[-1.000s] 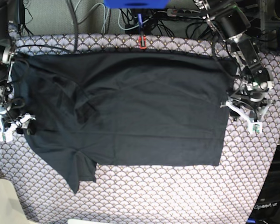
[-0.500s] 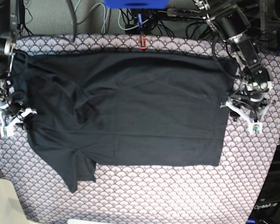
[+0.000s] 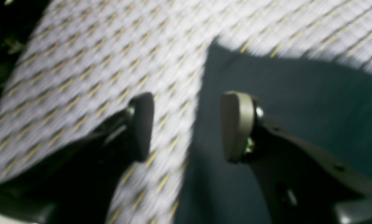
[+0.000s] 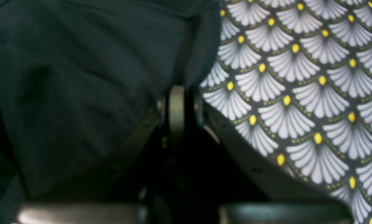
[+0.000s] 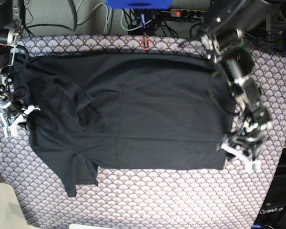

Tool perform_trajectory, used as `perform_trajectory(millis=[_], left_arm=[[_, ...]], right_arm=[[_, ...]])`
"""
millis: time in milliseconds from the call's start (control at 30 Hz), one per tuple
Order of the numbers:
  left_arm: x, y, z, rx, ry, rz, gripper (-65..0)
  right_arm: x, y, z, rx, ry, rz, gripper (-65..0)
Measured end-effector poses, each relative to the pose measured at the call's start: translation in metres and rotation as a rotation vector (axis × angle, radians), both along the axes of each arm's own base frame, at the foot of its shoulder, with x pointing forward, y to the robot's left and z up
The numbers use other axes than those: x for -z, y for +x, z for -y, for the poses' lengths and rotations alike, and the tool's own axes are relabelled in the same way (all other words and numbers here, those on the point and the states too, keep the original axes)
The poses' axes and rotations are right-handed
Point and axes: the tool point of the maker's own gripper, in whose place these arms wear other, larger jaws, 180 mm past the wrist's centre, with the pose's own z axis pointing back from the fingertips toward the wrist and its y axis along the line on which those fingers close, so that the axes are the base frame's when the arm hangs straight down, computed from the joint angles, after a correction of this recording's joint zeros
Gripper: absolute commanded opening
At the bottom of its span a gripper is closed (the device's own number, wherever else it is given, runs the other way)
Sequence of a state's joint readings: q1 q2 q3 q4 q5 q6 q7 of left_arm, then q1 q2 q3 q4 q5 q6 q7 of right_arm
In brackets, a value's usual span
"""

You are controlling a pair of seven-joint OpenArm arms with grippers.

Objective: Fold the T-shirt properly
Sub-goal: 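Grasp the hem corners of the black shirt with both grippers, then lift the hem with both grippers and fold it over toward the collar edge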

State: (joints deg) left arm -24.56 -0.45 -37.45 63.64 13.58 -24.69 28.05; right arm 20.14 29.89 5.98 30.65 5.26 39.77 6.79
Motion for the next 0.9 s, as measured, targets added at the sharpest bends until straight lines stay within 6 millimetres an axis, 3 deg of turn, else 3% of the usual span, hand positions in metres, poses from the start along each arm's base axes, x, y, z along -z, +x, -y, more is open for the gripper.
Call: perform_trajectory(millis=[133, 267, 367, 567, 900], left_arm=[[0.029, 0.017, 0.011, 0.015, -0.075, -0.007, -31.0], [0.057, 0.013, -0.017, -0.159, -0.071, -0.018, -30.9], [0.072, 0.014, -0.019, -0.142, -0.056, -0.021, -30.9], [0.075, 0.029, 0.016, -0.075, -0.084, 0.018, -30.9], [0.076, 0.029, 0.016, -0.075, -0.085, 0.013, -30.9]], right_arm=[[0.000, 0.000, -0.001, 0.000, 0.003, 0.002, -63.5], [0.001, 0.000, 0.000, 0.003, 0.002, -0.017, -63.5], [0.001, -0.001, 0.001, 0.002, -0.001, -0.021, -63.5], [0.002, -0.001, 0.001, 0.000, -0.003, -0.025, -63.5], [0.001, -0.001, 0.001, 0.000, -0.004, -0.023, -63.3]])
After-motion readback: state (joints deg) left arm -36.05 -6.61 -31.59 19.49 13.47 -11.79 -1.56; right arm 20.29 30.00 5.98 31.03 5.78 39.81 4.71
